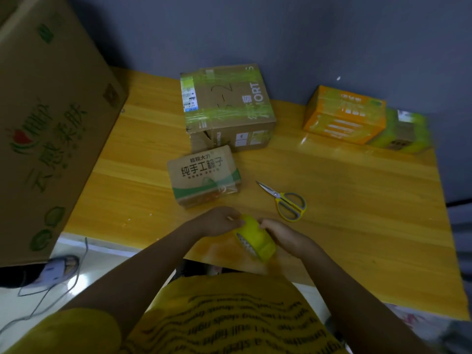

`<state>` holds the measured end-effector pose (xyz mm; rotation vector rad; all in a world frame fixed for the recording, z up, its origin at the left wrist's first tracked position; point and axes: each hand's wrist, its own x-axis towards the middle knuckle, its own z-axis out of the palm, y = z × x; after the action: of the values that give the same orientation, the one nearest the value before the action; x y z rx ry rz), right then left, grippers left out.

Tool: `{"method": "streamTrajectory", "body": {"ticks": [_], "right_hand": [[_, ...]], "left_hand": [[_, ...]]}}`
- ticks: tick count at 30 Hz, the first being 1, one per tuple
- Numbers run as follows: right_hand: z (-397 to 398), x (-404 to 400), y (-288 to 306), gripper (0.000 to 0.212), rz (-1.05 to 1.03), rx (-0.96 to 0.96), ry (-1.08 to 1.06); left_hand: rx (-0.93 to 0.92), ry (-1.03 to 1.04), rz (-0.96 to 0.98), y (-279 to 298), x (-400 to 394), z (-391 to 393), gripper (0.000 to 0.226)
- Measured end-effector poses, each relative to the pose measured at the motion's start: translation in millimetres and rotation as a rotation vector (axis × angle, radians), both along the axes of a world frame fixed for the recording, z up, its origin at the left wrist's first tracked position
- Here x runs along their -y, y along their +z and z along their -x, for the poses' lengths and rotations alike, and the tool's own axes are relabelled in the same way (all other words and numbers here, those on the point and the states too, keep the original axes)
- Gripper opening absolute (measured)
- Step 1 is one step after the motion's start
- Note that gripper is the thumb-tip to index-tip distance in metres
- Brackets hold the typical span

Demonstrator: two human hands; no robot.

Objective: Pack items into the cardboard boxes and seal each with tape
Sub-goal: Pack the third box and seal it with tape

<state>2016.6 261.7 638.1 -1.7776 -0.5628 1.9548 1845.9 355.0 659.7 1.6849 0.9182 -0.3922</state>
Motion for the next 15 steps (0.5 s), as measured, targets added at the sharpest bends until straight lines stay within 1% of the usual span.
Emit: {"method": "streamTrajectory", "body": {"ticks": [2, 4, 6, 8, 9, 11, 13, 15], "right_hand": [[-8, -2, 9, 0.026, -0.122, 0.115, 0.084], [-14, 0, 14, 0.034, -0.206, 0.219, 0.120], [-17, 4, 11, 0.036, -0.261, 0.314, 0.150], [-18, 9, 7, 0.039, -0.299, 0.434, 0.149], [-18, 12, 4, 0.041, -0.318, 0.486, 0.133], [-16, 20, -3, 0.032, -0.369, 0.566, 0.130], [-12, 28, -6, 0.023, -0.420, 0.638, 0.195], [-6, 31, -10, 0.027, -0.451, 0.725, 0.270]], "left_hand": [[0.068, 0.055, -0.100, 5, -2, -8, 0.048], [0.134, 0.122, -0.216, 10, -3, -20, 0.040], [0.132, 0.177, -0.289, 10, -2, -33, 0.031], [0.132, 0.192, -0.374, 1, 1, -45, 0.017], [0.127, 0.188, -0.401, -3, 3, -50, 0.016], [0.110, 0.157, -0.418, -9, 5, -56, 0.016], [0.124, 0.136, -0.375, -15, 4, -55, 0.012], [0.139, 0.109, -0.360, -19, 1, -49, 0.010]]}}
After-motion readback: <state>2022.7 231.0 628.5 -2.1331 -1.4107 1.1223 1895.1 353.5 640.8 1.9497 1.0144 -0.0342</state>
